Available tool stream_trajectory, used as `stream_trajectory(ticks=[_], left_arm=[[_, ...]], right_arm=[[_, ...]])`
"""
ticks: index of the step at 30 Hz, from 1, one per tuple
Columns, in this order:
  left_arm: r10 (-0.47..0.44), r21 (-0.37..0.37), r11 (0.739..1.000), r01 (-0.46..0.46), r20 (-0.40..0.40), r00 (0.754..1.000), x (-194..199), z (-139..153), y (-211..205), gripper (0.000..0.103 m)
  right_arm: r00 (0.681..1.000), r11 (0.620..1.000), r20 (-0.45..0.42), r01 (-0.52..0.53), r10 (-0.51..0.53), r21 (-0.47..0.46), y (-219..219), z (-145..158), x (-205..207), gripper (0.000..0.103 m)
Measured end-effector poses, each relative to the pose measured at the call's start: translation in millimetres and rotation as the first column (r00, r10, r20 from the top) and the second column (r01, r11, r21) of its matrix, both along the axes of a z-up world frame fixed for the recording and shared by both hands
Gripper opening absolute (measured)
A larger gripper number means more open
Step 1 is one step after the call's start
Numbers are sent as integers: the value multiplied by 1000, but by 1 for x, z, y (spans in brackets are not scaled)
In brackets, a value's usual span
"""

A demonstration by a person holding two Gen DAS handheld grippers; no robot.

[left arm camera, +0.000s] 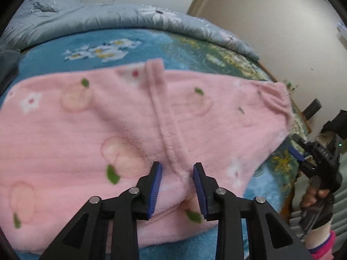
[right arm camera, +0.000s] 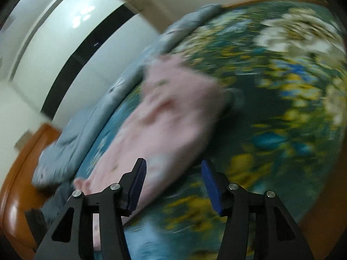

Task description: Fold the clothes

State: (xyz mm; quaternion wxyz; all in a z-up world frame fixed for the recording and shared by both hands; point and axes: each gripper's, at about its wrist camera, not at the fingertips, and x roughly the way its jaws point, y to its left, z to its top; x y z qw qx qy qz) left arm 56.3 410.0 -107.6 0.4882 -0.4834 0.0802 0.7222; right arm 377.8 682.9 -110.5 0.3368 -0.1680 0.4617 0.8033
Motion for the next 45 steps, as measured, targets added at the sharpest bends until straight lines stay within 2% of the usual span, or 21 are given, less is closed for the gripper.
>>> stream_trajectory(ticks=[2, 6, 11, 16, 17, 18, 21, 25, 27, 29, 33, 36, 38, 42, 44, 45], left_arm=[[-7, 12, 1000, 7, 13, 1000, -2, 0, -2, 40], [-15, 47, 999, 12, 64, 998, -8, 1, -9, 40], [-10, 126, 992, -8, 137, 990, -19, 11, -24, 40], [75, 182, 978, -97, 126, 989, -43, 28, -62, 40], [96, 197, 973, -120, 127, 987, -49, 31, -74, 40], [117, 210, 967, -141, 126, 985, -55, 33, -85, 40], [181, 241, 948, -209, 135, 974, -73, 36, -119, 40], [262, 272, 915, -298, 161, 952, -97, 35, -161, 41], [293, 283, 898, -336, 183, 938, -105, 32, -180, 41], [318, 292, 884, -366, 200, 927, -112, 29, -196, 41], [352, 301, 862, -408, 222, 909, -119, 25, -222, 41], [372, 306, 850, -428, 227, 900, -122, 24, -237, 41], [387, 306, 842, -443, 229, 893, -124, 24, -246, 41], [412, 296, 830, -472, 244, 878, -128, 22, -265, 41], [418, 292, 828, -479, 250, 874, -128, 21, -273, 41], [418, 290, 828, -480, 251, 873, -127, 21, -275, 41]], right_arm=[[1000, 1000, -22, 17, -18, -25, 12, -7, 3, 69], [998, 998, -53, 33, -35, -51, 36, -15, -11, 69], [996, 996, -56, 59, -62, -61, 59, -11, -24, 69], [994, 994, -55, 85, -89, -69, 80, -7, -36, 68], [994, 993, -47, 93, -96, -67, 80, -3, -39, 56], [994, 993, -34, 97, -99, -61, 80, 2, -43, 38], [997, 997, 8, 71, -71, 6, 74, 31, -59, 21], [998, 984, 51, -33, 24, 174, 43, 94, -100, 16], [991, 953, 84, -126, 107, 275, 12, 133, -135, 15], [976, 908, 109, -215, 188, 360, -20, 160, -168, 15], [910, 774, 151, -409, 387, 483, -107, 196, -238, 14], [832, 686, 174, -537, 527, 491, -170, 194, -286, 14], [764, 612, 240, -630, 598, 479, -214, 173, -318, 14], [584, 455, 419, -809, 695, 372, -291, 100, -365, 14], [532, 415, 474, -846, 701, 335, -305, 71, -373, 14], [520, 405, 495, -853, 696, 329, -310, 61, -373, 14]])
